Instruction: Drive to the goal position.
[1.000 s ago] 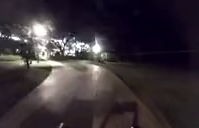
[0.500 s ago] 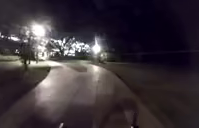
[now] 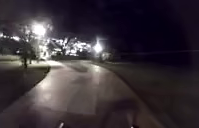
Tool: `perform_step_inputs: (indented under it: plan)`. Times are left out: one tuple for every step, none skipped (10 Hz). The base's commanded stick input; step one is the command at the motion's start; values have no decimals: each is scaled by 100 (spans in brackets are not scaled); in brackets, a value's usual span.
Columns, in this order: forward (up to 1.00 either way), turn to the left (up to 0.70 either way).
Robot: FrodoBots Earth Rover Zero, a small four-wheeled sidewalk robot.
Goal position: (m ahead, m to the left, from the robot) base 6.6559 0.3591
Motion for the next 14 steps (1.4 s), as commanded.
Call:
perform_step_inputs:
  plan:
    - [45, 7]
    - [45, 0]
    - [45, 0]
    - [45, 0]
    - [45, 0]
    - [45, 0]
    - [45, 0]
    - [45, 0]
    - [45, 0]
    - [45, 0]
    - [45, 0]
    - [45, 0]
    - [45, 0]
    - [45, 0]
